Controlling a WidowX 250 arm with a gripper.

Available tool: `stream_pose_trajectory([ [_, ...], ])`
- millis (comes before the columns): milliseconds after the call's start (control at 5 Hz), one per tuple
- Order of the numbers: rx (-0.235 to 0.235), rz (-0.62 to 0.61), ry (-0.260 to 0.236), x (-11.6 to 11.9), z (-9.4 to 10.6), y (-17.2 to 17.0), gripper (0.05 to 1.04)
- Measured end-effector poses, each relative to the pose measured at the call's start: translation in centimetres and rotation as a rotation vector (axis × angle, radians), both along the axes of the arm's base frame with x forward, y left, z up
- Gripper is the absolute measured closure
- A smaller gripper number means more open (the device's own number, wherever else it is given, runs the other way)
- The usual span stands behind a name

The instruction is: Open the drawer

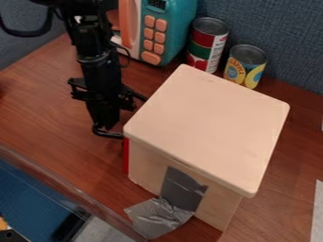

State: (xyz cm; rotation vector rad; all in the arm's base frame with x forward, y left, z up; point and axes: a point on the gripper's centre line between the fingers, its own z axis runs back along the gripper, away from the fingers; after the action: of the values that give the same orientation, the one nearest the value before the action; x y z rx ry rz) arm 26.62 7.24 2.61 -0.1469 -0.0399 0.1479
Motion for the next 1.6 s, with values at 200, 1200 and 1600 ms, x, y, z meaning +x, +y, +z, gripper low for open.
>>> stream_pose_trajectory([
  [200,-0.003,0.049,0.011,-0.6,0.2,1.5,0.954],
  [1200,0.046,0.086,0.021,-1.1,1.7,5.9,0.954],
  [1600,0.051,0.067,0.048,-1.0,2.0,6.6,0.954],
])
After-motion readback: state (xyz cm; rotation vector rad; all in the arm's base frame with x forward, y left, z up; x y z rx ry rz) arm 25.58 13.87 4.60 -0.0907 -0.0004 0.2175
